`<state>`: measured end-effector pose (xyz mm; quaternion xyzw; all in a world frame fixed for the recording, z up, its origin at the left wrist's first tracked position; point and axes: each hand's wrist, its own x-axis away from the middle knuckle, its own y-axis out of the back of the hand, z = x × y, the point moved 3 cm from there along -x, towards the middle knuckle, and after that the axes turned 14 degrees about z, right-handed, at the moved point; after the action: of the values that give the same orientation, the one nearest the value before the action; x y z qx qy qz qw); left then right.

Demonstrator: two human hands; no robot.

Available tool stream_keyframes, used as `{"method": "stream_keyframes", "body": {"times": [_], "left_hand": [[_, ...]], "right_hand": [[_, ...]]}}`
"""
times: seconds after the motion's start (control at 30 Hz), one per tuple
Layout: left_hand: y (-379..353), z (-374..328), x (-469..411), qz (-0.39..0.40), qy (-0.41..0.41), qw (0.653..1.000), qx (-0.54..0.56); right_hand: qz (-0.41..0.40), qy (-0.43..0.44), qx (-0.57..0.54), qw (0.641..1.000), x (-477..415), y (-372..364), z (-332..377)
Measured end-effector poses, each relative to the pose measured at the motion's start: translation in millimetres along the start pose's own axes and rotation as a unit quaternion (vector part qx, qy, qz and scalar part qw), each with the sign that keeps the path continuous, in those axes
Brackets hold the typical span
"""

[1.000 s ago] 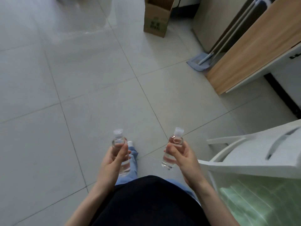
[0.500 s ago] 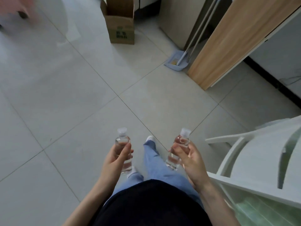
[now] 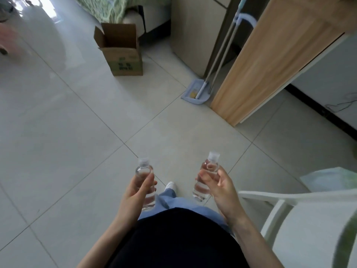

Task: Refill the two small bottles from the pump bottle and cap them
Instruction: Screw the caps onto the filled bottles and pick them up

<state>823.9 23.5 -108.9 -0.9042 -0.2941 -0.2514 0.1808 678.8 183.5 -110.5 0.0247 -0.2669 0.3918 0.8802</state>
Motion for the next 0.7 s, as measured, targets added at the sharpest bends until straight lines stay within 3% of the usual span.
{"method": "stream_keyframes", "body": {"times": [0.7], "left_hand": [[-160.9, -144.5, -280.5, 0.158, 0.042, 0.983, -0.081]], "right_hand": [[-0.210, 0.008, -0.099, 0.973, -169.9, 176.2, 111.8]]}}
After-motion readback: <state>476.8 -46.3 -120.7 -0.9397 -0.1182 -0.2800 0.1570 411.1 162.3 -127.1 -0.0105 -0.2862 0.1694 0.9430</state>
